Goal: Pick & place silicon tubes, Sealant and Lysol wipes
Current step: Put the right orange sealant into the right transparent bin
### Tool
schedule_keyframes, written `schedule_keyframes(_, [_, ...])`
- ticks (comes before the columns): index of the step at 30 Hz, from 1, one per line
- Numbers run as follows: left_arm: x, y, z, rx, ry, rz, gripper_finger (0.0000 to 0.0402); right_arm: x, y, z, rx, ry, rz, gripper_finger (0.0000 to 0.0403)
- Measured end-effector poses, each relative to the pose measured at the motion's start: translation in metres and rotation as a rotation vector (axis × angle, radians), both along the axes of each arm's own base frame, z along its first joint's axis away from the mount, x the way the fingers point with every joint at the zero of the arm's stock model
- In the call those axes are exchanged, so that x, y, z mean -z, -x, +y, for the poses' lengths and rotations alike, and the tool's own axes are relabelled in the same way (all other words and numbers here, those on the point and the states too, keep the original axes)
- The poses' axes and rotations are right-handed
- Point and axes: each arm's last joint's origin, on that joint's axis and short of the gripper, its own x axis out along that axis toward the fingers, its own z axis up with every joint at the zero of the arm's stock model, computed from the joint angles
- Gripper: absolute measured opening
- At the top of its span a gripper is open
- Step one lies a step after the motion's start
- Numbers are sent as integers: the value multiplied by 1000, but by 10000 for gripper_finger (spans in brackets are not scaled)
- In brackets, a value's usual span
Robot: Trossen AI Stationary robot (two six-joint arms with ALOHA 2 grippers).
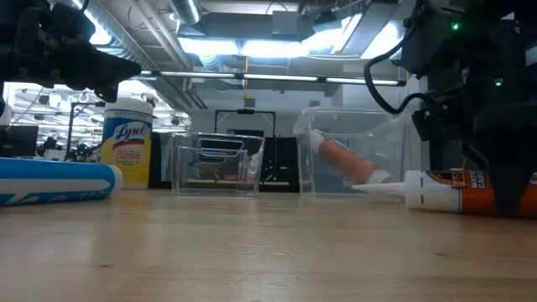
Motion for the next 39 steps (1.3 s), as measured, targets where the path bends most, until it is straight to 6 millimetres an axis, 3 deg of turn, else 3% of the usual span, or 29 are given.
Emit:
schedule_keyframes(6, [0, 0, 0, 0, 0, 0, 14, -9, -9, 2, 23, -14, -37, 214])
schedule_keyframes(10, [0, 0, 0, 0, 0, 0, 11, -25, -21, 7, 21, -72, -78, 214])
schedule_keyframes(14, [0, 0, 0, 0, 0, 0, 13, -54, -38, 12, 15, -103, -159, 214])
schedule_keyframes(20, [0, 0, 0, 0, 0, 0, 14, -116, -64, 13, 46, -51, -337, 214])
schedule_keyframes(24, [0, 0, 0, 0, 0, 0, 11, -151, -73, -6, 166, 59, -423, 215])
schedule_keyframes(29, [0, 0, 0, 0, 0, 0, 14, -180, -81, -39, 355, 198, -529, 215])
schedule_keyframes(35, [0, 0, 0, 0, 0, 0, 13, -192, -85, -85, 547, 359, -607, 215])
schedule_keyframes(39, [0, 0, 0, 0, 0, 0, 11, -189, -86, -107, 630, 437, -604, 216])
